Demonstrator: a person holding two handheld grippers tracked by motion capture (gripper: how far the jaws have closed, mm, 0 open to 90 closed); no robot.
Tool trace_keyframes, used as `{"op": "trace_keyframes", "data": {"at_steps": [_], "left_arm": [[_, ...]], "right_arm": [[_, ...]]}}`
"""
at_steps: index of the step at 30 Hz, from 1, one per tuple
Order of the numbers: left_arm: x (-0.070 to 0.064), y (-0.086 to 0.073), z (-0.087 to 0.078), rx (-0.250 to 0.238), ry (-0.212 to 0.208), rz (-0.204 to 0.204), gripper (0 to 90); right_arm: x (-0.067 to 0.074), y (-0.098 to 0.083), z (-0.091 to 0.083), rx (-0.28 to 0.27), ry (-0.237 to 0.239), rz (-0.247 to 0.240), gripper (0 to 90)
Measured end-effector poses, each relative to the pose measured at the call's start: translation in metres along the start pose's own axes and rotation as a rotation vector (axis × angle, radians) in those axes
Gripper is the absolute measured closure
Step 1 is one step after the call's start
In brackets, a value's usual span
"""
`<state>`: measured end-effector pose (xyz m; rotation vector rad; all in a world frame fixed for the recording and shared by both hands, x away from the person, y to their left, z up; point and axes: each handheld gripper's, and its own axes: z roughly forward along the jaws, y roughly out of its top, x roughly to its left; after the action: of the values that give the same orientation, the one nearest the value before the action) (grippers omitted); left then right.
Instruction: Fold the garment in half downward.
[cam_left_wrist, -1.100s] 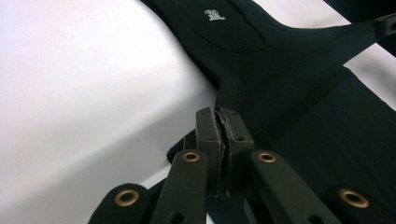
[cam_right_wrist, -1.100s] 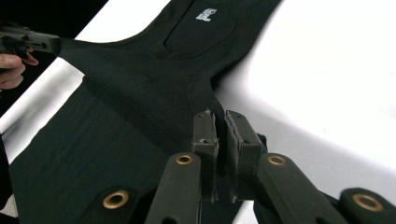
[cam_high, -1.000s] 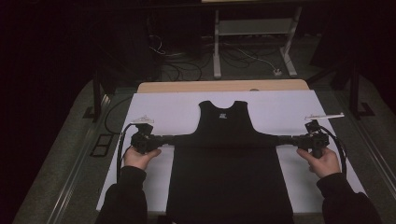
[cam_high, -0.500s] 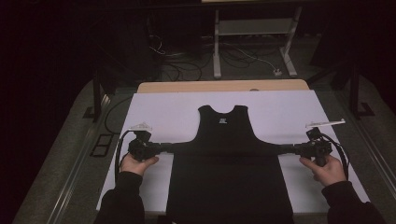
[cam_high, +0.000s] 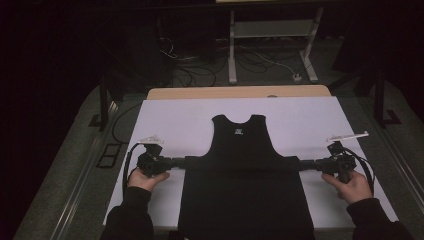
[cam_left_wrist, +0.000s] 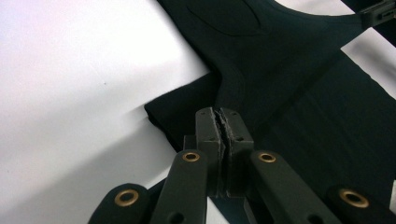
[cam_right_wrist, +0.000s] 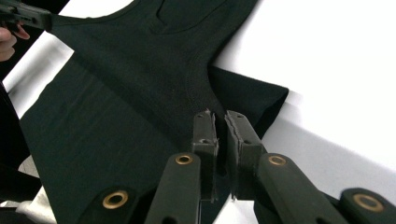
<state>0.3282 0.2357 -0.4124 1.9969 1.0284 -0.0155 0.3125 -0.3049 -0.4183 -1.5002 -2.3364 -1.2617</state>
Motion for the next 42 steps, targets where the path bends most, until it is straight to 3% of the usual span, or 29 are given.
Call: {"op": "trace_keyframes", "data": {"at_steps": [18, 32, 42], "left_arm": [[-0.007, -0.010, 0.005, 0.089, -0.022, 0.022, 86.3], [-0.007, -0.014, 0.015, 0.171, -0.009, 0.021, 85.8], [-0.005, -0.015, 0.017, 0.186, -0.027, 0.011, 83.3]], "right_arm": [[0.002, -0.011, 0.006, 0.066, -0.012, 0.001, 80.9], [0.002, -0.015, 0.012, 0.121, -0.010, 0.001, 80.9], [0.002, -0.017, 0.015, 0.144, -0.015, 0.012, 76.1]]}}
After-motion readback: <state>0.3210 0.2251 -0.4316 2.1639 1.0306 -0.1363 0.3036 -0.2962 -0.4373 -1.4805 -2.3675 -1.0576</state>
